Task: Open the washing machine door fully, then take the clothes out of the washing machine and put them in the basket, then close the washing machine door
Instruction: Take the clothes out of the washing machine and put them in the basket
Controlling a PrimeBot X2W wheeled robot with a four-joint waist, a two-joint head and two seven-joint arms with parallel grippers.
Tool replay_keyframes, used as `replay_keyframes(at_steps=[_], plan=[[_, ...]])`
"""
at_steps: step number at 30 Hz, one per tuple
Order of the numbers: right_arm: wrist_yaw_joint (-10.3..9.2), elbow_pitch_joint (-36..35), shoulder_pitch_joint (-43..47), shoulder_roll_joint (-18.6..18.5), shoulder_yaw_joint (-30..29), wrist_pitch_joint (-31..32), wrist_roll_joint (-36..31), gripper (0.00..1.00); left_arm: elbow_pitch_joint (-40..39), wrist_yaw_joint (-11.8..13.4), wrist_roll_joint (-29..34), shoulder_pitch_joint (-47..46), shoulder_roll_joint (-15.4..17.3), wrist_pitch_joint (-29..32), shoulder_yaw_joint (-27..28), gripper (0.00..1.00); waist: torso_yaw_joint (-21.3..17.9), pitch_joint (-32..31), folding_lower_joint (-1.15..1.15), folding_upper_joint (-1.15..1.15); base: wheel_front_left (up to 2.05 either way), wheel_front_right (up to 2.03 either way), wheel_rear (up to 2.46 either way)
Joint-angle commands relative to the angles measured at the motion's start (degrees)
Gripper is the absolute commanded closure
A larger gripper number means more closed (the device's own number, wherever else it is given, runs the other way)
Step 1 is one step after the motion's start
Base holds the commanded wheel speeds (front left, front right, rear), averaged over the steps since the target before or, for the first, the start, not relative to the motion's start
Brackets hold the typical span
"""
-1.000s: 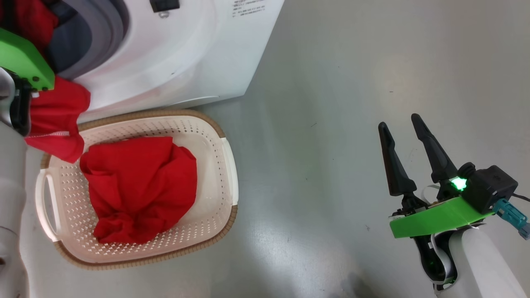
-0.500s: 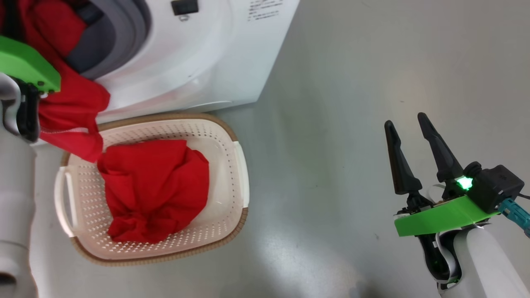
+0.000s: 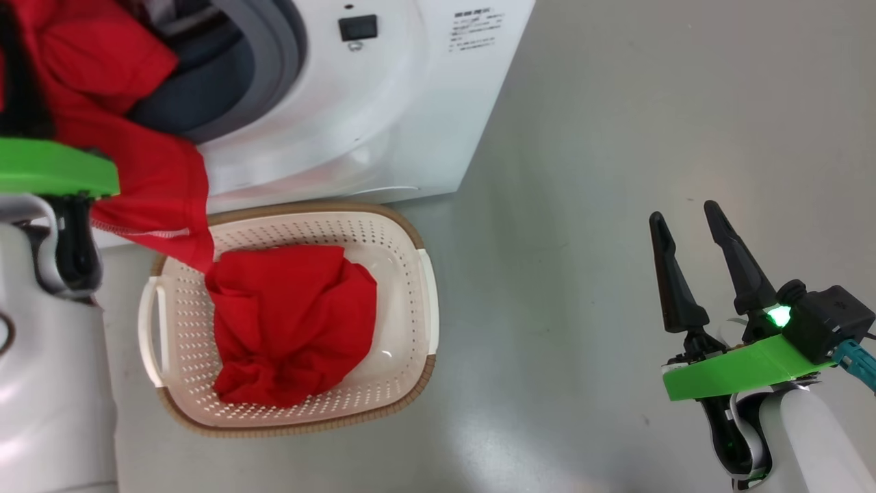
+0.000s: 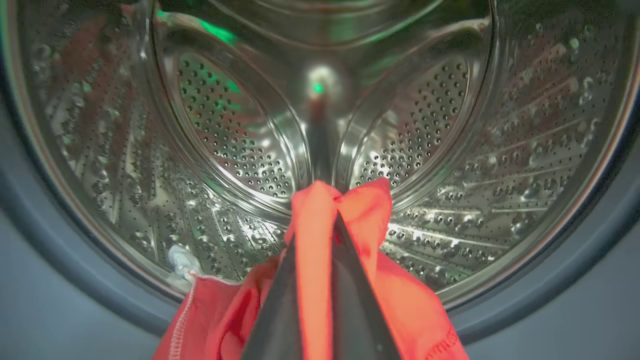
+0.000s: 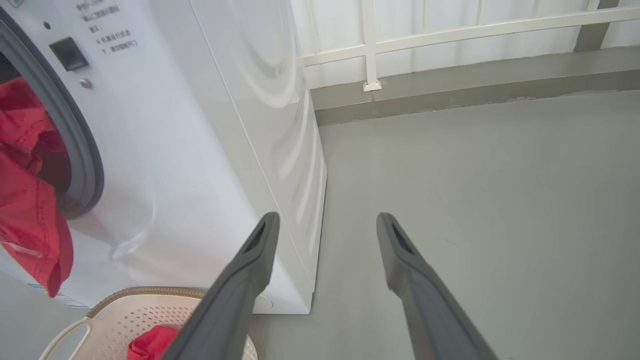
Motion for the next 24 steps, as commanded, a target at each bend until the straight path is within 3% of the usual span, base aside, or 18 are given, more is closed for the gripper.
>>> replay_keyframes(at_steps=[1,5,9,24], plan=[[0.28,-1.3,1.3,-0.5,1.0,-0.4,-0.3,0.00,-5.0,-0.1,1.0,2.8,1.0,-0.5,3.1,1.00,0.6,-0.7,0.00,0.00,0.00,0.00,0.00],[0.28,-1.2,1.6,-0.5,0.8,-0.4,-0.2,0.00,-13.6,-0.4,2.4,7.4,-2.1,-0.5,6.6,1.00,1.1,-1.4,0.00,0.00,0.00,0.00,0.00],[0.28,-1.3,2.0,-0.5,0.7,-0.4,-0.2,0.00,-20.7,-0.4,3.2,11.5,-3.6,-0.5,5.5,1.00,1.4,-1.7,0.00,0.00,0.00,0.00,0.00],[0.28,-1.4,2.6,-0.3,0.7,-0.4,0.0,0.00,-40.1,-0.1,-1.1,26.9,-4.5,-0.5,4.2,1.00,1.1,-2.0,0.00,0.00,0.00,0.00,0.00]])
